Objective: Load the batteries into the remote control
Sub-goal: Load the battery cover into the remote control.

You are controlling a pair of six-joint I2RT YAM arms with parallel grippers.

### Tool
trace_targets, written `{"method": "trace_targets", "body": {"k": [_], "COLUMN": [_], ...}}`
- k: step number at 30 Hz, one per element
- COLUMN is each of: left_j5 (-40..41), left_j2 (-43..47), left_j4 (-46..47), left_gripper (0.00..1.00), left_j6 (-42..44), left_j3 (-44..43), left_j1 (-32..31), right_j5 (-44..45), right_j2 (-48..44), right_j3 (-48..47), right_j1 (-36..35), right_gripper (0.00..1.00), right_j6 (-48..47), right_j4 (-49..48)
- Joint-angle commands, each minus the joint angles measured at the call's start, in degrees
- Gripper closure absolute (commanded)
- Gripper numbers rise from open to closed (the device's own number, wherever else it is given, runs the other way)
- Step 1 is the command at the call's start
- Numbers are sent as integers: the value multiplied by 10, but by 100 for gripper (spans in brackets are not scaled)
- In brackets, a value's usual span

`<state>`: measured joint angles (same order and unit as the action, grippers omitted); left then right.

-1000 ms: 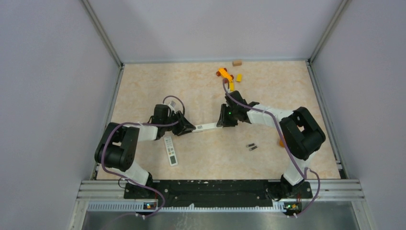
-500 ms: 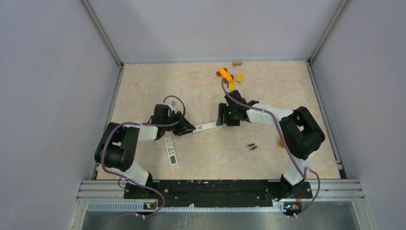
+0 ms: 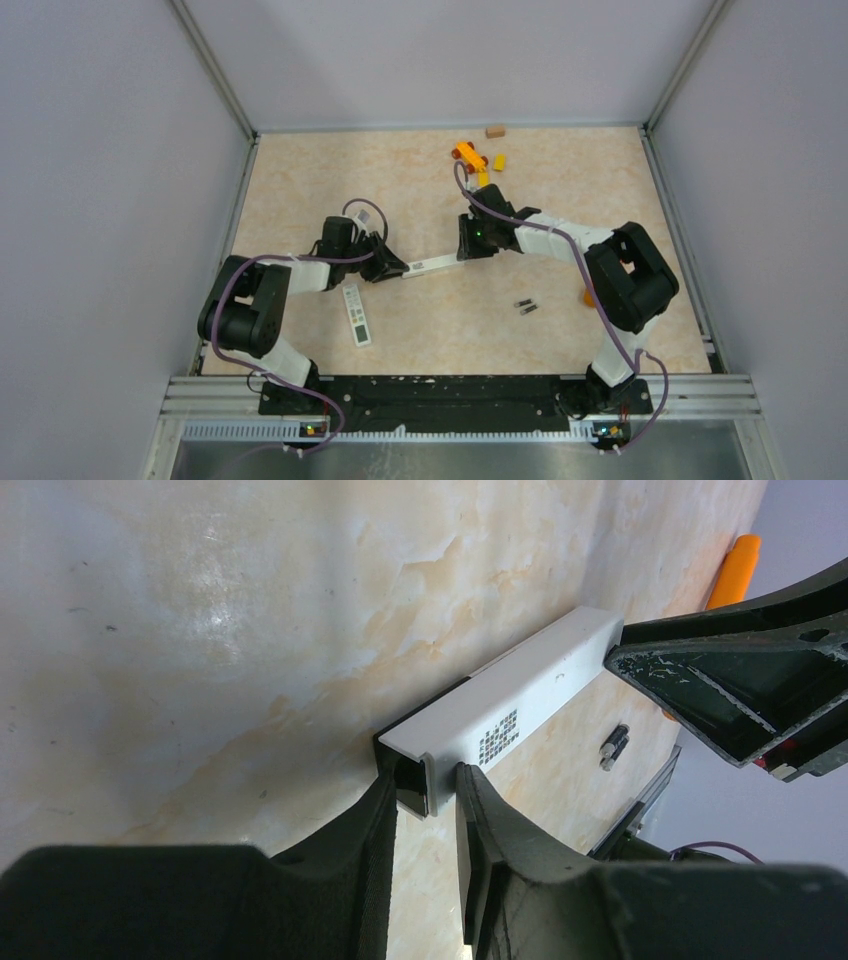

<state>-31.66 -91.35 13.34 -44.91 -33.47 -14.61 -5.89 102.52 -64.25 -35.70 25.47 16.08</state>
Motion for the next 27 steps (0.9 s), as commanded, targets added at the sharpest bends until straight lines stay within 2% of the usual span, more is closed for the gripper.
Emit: {"method": "trace_targets", "body": {"k": [1, 12, 22, 27], "left_j5": [27, 15, -13, -11], "left_j2": [-9, -11, -24, -17], "left_j4": [-37, -28, 19, 17], "left_gripper": [72, 78, 94, 94], "left_j6": [22, 17, -11, -15], "left_j3": [-3, -1, 12, 8], "left_j1": [-2, -2, -2, -1], "right_j5": [-7, -76, -145, -145], "right_j2": [5, 18, 43, 49], "right_j3": [-20, -2, -8, -18], "right_j1": [5, 2, -30, -45], "right_gripper": [76, 88, 90, 89], "right_j6": [-20, 16, 66, 81], "right_j4": [-4, -12, -37, -42]}}
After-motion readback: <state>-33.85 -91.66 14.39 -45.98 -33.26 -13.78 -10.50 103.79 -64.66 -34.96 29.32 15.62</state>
